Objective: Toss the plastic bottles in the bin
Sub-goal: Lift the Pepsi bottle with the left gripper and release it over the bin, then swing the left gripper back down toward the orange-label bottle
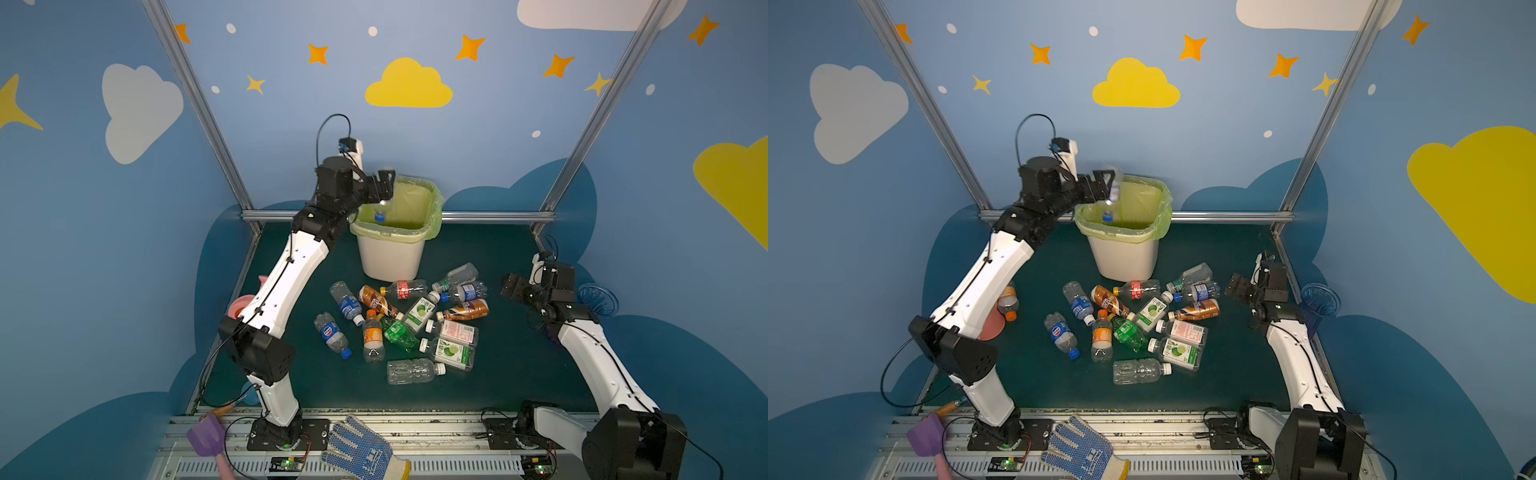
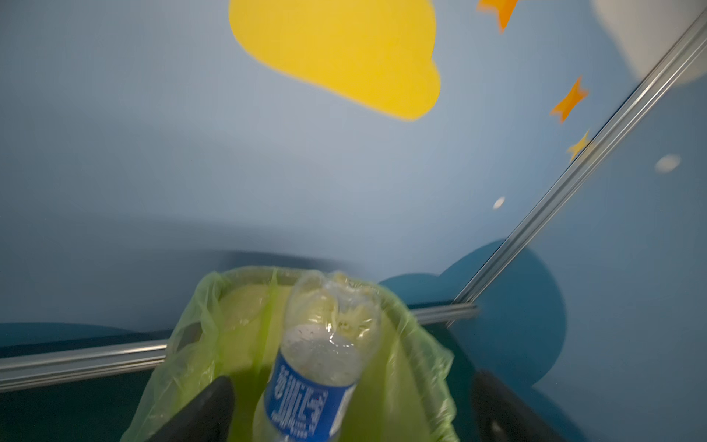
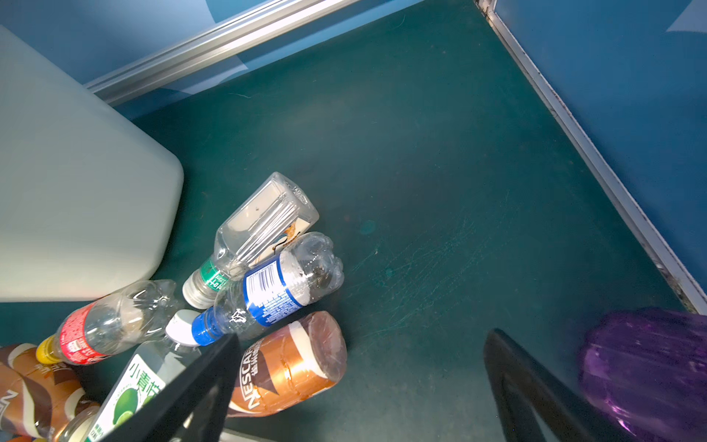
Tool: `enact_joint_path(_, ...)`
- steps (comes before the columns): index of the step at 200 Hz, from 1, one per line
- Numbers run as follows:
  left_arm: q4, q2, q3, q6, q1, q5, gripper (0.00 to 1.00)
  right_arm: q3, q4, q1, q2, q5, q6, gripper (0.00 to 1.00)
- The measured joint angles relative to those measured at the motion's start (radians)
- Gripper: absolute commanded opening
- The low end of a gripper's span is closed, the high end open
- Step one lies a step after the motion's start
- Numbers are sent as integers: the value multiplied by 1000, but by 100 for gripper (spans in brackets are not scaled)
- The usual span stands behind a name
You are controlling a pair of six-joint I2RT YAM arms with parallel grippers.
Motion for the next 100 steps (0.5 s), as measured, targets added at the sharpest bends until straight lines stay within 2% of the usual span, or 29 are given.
enact_joint_path(23,-5,-72,-8,39,3,-35,100,0,0,-2,-16,-1,12,98)
enact_joint_path(58,70,-308,5,99,10,-111,100,0,1,-2,-18,-9,38,98)
enact_joint_path(81,106,-454,-90,119,14,-206,100,0,1,-2,-12,-11,50,98)
enact_joint_path(100,84,-522,-217,108,55,-298,100,0,1,-2,-6,-12,57,98)
